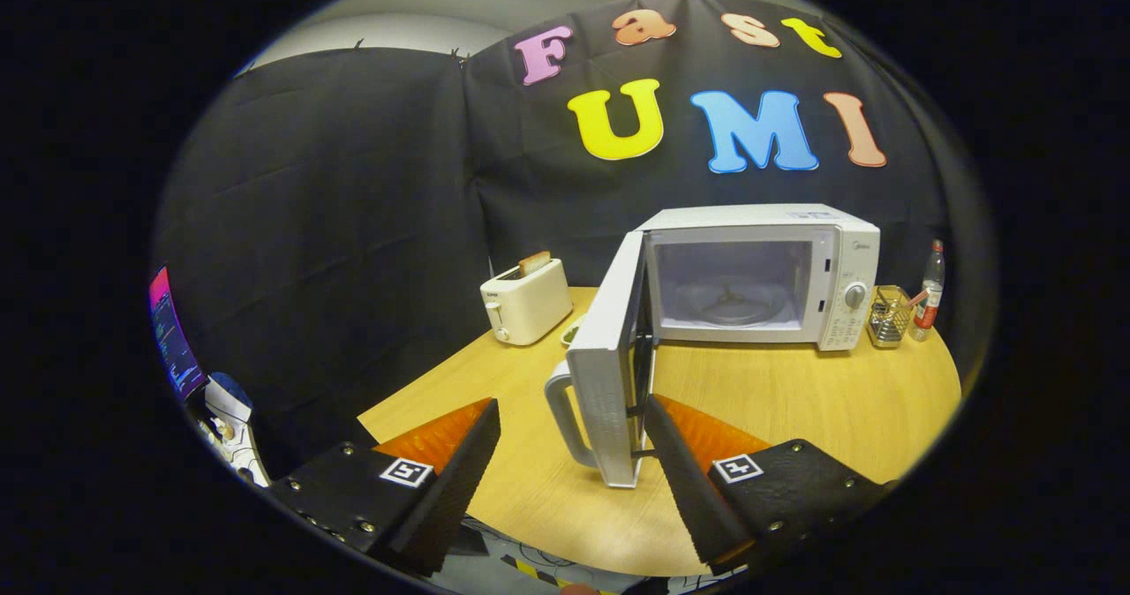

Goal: Open the microwave, put the food inside, and close the microwave door.

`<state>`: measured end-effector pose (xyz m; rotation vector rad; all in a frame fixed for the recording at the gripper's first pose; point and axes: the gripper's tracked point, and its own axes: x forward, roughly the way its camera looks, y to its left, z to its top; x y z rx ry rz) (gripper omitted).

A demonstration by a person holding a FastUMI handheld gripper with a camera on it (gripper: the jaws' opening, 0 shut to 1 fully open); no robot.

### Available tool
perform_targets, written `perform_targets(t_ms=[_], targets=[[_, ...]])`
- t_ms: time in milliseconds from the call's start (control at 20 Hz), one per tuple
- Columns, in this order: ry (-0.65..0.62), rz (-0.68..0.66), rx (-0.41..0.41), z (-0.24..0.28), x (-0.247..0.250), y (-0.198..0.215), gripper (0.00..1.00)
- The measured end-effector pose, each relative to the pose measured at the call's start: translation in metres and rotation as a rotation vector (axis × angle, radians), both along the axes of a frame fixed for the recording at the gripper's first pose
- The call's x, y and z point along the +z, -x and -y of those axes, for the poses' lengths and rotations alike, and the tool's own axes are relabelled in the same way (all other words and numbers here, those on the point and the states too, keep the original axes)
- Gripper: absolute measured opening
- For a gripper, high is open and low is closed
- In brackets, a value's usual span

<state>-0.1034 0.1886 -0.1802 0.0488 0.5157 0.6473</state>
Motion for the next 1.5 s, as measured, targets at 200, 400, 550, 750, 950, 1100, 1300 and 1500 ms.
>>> perform_targets(t_ms=[200, 400, 550, 750, 950, 1100, 1300, 1500], targets=[[-0.001, -0.001, -0.106, 0.054, 0.004, -0.015, 1.0], [0.016, -0.041, -0.211, 0.108, -0.01, -0.028, 1.0], [0.026, -0.068, -0.269, 0.141, -0.023, -0.032, 1.0], [0.029, -0.128, -0.353, 0.182, -0.049, -0.036, 1.0], [-0.018, -0.229, -0.439, 0.211, -0.077, -0.032, 1.0], [-0.014, -0.284, -0.485, 0.229, -0.099, -0.026, 1.0], [-0.06, -0.382, -0.515, 0.236, -0.122, -0.015, 1.0], [-0.108, -0.476, -0.51, 0.231, -0.141, 0.001, 0.83]])
